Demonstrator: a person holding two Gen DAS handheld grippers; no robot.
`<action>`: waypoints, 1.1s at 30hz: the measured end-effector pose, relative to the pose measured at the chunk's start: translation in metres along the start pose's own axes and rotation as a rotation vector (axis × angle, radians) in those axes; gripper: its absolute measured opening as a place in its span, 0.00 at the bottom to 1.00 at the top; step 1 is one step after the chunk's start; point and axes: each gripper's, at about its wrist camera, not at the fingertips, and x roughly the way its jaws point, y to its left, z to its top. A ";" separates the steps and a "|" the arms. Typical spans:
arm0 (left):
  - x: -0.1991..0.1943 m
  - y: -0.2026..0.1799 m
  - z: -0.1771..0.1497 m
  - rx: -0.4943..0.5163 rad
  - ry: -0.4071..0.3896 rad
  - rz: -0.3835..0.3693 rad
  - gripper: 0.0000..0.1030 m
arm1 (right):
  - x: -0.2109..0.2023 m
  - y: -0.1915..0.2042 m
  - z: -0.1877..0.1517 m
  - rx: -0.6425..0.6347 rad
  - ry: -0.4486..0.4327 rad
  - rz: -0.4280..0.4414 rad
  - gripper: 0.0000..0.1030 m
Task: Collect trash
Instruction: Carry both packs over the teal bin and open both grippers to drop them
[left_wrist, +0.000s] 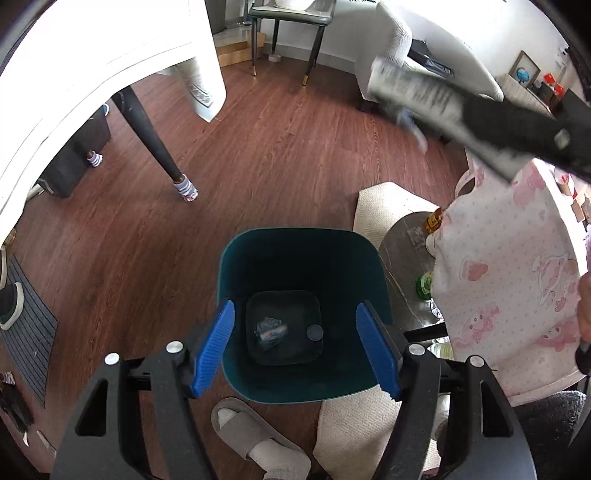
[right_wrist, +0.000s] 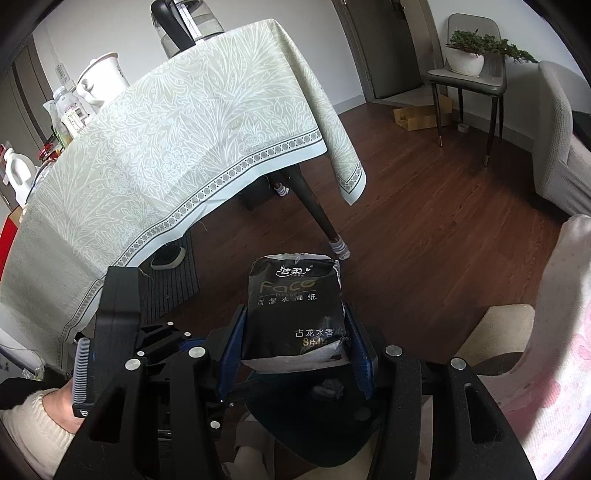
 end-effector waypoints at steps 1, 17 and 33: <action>-0.002 0.003 0.001 -0.004 -0.007 0.003 0.70 | 0.005 0.002 0.000 -0.002 0.010 -0.004 0.50; -0.059 0.037 0.009 -0.071 -0.218 -0.002 0.50 | 0.088 0.012 -0.018 -0.029 0.210 -0.088 0.50; -0.087 0.034 0.024 -0.085 -0.320 -0.069 0.34 | 0.132 0.013 -0.061 -0.089 0.386 -0.153 0.50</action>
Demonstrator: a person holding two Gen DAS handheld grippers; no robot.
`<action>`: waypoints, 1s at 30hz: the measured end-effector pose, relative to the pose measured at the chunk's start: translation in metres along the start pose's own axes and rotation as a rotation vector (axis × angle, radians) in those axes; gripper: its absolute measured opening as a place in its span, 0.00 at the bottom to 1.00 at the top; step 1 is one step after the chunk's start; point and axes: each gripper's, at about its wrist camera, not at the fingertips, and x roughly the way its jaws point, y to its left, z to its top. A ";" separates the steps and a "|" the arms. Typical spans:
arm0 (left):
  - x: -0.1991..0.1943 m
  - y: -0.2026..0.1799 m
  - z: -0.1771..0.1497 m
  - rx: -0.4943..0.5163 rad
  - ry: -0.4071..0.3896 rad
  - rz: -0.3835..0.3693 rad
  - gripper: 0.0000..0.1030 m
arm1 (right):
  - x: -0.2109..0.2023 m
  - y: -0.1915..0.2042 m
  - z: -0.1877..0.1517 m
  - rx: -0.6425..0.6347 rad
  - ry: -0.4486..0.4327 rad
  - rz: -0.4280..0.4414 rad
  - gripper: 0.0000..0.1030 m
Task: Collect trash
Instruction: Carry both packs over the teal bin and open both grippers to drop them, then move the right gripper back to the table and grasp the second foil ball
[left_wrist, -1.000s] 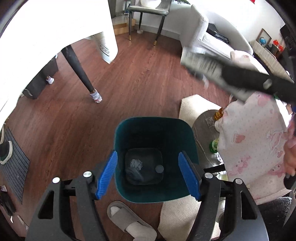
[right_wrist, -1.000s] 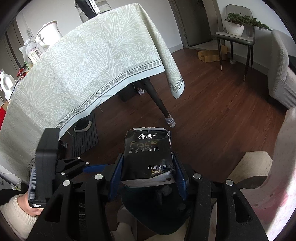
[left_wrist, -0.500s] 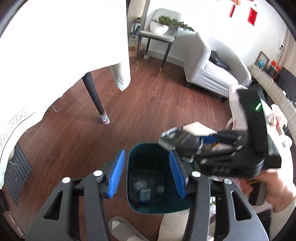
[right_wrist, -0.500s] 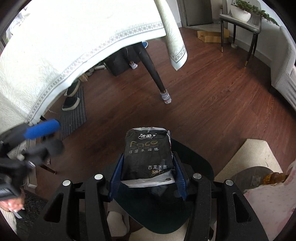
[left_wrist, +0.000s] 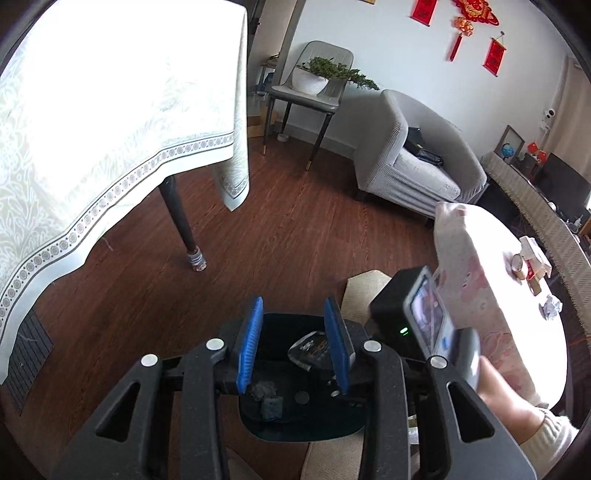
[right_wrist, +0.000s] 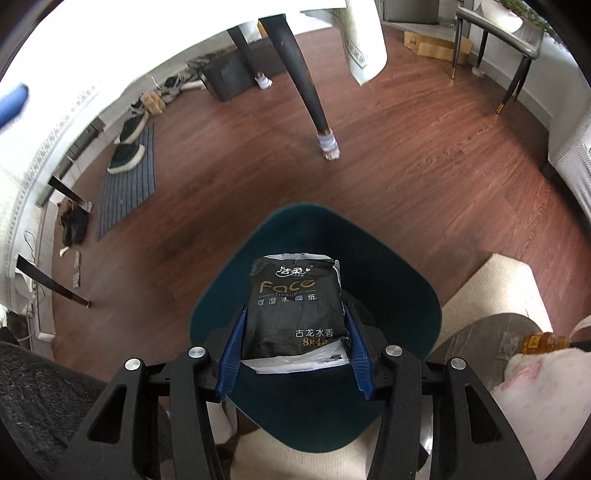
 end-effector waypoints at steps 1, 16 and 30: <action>-0.001 -0.003 0.001 0.002 -0.004 -0.006 0.33 | 0.003 -0.001 -0.002 0.000 0.011 -0.005 0.50; -0.014 -0.040 0.019 0.010 -0.089 -0.075 0.32 | -0.024 -0.006 -0.025 -0.035 -0.026 -0.006 0.60; -0.031 -0.079 0.040 0.027 -0.190 -0.109 0.32 | -0.149 -0.009 -0.040 -0.058 -0.312 0.054 0.57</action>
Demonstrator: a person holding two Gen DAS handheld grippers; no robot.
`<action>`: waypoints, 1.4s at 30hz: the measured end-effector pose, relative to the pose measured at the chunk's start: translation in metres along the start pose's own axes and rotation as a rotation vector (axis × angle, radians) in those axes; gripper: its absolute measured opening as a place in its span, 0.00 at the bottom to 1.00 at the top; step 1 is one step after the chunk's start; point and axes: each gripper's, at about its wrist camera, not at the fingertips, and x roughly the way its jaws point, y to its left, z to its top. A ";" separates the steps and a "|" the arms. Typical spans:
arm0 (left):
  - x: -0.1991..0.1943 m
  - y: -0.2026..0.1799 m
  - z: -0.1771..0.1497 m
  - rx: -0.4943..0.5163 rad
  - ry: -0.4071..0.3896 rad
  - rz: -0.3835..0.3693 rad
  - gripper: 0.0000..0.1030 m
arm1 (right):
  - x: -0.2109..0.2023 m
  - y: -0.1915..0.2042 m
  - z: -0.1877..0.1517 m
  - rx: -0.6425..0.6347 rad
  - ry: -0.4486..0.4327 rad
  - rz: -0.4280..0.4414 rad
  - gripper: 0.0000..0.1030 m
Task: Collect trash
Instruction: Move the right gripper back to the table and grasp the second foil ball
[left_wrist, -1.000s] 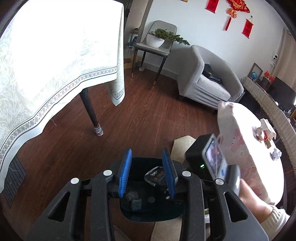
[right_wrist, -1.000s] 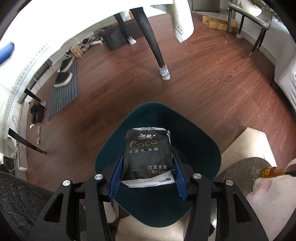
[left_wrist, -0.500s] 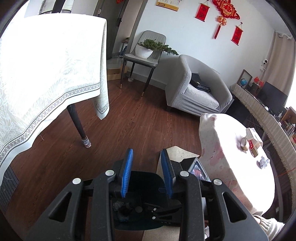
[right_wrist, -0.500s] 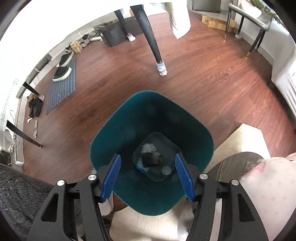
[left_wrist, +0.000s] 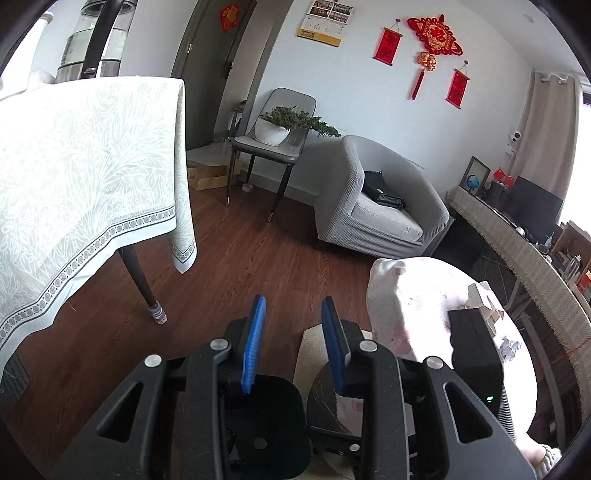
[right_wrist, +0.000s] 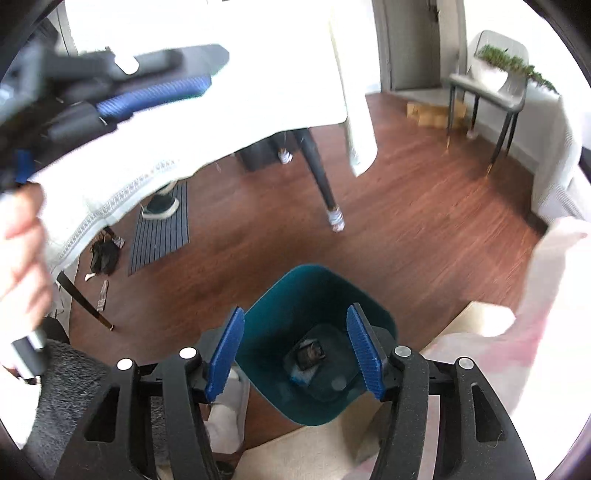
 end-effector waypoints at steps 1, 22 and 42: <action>0.001 -0.003 0.001 0.001 -0.004 -0.004 0.32 | -0.008 -0.002 0.000 0.001 -0.015 -0.007 0.56; 0.056 -0.129 -0.018 0.172 0.063 -0.110 0.39 | -0.127 -0.088 -0.062 0.145 -0.173 -0.186 0.55; 0.106 -0.209 -0.044 0.254 0.146 -0.174 0.51 | -0.213 -0.161 -0.143 0.313 -0.274 -0.366 0.63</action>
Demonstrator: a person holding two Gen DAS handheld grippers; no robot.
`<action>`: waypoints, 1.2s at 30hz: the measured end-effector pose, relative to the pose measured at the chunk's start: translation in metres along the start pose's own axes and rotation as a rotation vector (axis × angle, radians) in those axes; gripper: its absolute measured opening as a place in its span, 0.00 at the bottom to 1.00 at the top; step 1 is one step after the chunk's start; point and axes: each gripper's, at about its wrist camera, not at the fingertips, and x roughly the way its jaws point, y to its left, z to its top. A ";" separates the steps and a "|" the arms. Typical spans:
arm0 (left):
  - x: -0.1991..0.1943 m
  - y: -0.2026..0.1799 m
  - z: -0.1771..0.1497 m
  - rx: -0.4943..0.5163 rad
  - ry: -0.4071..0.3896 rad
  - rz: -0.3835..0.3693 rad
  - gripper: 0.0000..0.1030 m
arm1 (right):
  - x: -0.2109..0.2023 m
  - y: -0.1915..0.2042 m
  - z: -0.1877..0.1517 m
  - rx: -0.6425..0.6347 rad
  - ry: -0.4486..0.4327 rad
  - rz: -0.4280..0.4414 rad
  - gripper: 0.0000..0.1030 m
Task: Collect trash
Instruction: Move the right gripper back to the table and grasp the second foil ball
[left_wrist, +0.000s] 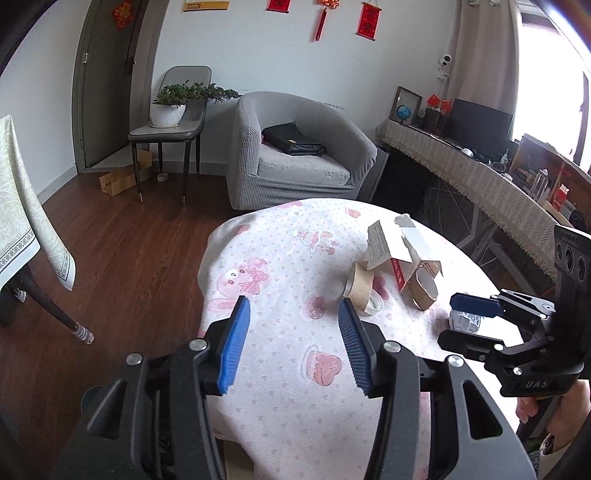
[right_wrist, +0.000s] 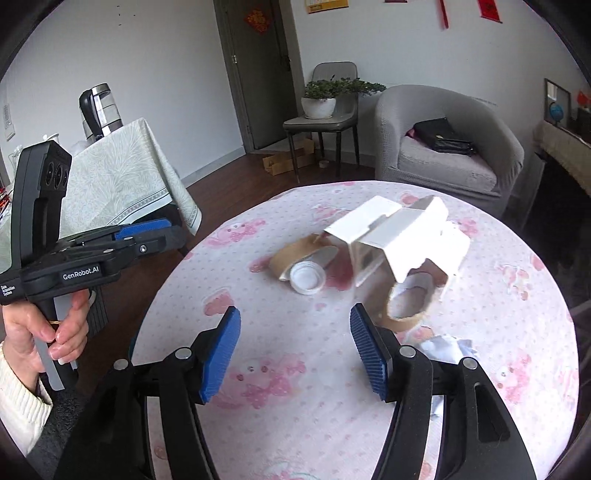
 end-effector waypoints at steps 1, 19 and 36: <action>0.003 -0.003 -0.001 0.008 0.004 -0.001 0.51 | -0.003 -0.004 -0.002 -0.001 -0.007 -0.019 0.66; 0.060 -0.039 0.001 0.068 0.107 -0.046 0.57 | -0.022 -0.083 -0.029 0.206 0.001 -0.083 0.71; 0.088 -0.049 0.010 0.095 0.155 -0.059 0.43 | 0.002 -0.087 -0.029 0.212 0.074 0.048 0.44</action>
